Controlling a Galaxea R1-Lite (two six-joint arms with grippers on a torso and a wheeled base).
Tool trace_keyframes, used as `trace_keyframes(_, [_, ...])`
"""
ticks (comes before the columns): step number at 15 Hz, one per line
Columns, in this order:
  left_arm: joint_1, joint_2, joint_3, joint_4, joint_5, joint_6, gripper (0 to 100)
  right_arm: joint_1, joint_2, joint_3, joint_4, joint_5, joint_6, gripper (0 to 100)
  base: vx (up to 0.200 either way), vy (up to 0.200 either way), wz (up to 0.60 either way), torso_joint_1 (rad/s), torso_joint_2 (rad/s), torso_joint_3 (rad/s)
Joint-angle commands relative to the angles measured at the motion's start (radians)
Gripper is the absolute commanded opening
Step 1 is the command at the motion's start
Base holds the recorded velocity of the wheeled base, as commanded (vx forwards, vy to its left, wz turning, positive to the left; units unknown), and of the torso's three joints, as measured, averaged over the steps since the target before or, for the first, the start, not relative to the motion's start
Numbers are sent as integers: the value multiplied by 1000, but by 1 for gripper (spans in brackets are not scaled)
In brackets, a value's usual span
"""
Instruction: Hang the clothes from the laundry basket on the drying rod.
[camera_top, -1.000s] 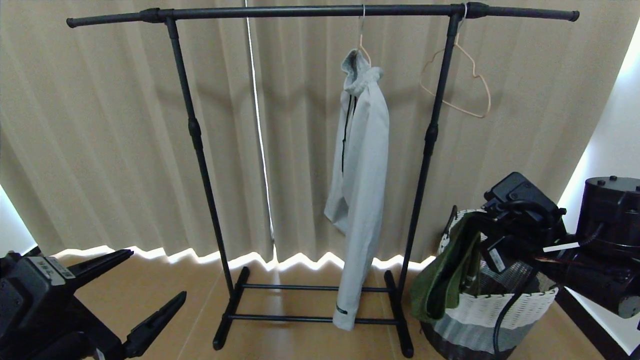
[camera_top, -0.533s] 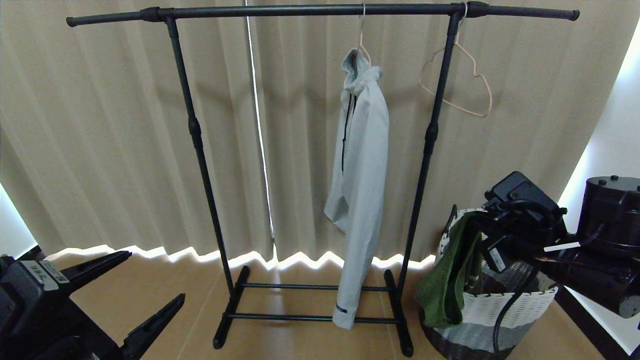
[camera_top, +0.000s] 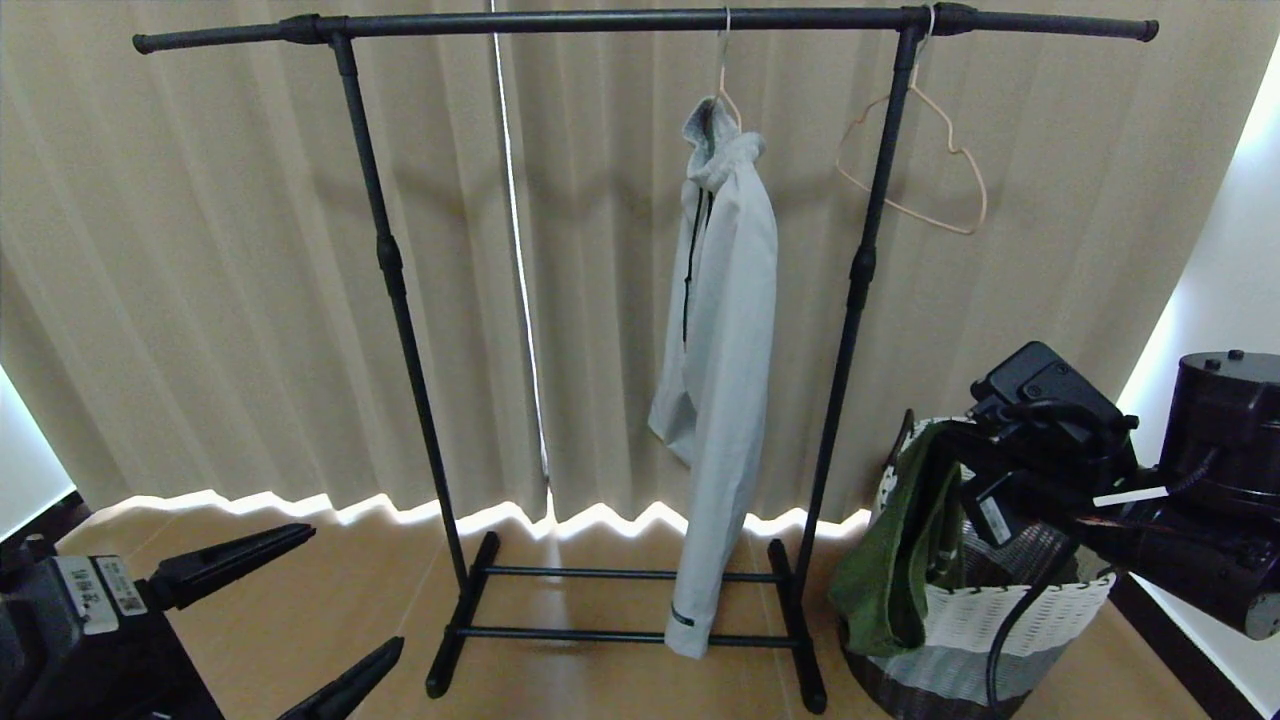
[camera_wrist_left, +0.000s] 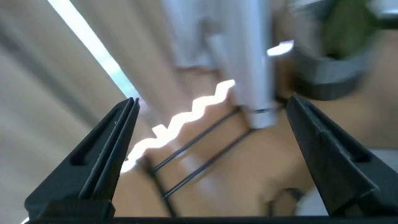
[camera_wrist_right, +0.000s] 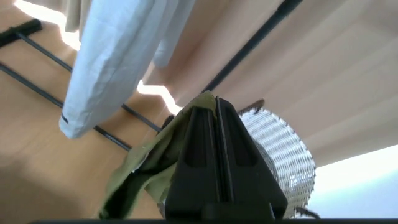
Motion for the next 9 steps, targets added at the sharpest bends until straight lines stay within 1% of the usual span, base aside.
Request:
trace_keyframes(1, [-3,2,-15,0,-5,2,100,21,-5,-7,4,0,0,0,0,0,0,0,0,0])
trace_keyframes(2, [-8,11,-64,4,-6,4,100,47,-4,-27,9,0,0,0,0,0,0,0,0,0])
trace_keyframes(4, [-43,53,-132,16,-20,4,100,52,0,-66,10,0,3,0,0,0,0,0,0,0])
trace_keyframes(6, [-58,111,-213,62,-52,1,100,83,-2,-99,12,0,19,0,0,0,0,0,0,0])
trace_keyframes(7, [-65,137,-270,99,-60,-1,100,98,-7,-118,12,0,36,0,0,0,0,0,0,0])
trace_keyframes(8, [-86,168,-360,182,-62,-2,100,126,-11,-150,12,0,61,0,0,0,0,0,0,0])
trace_keyframes(9, [-104,182,-418,242,-62,-4,100,146,-14,-165,12,0,75,0,0,0,0,0,0,0])
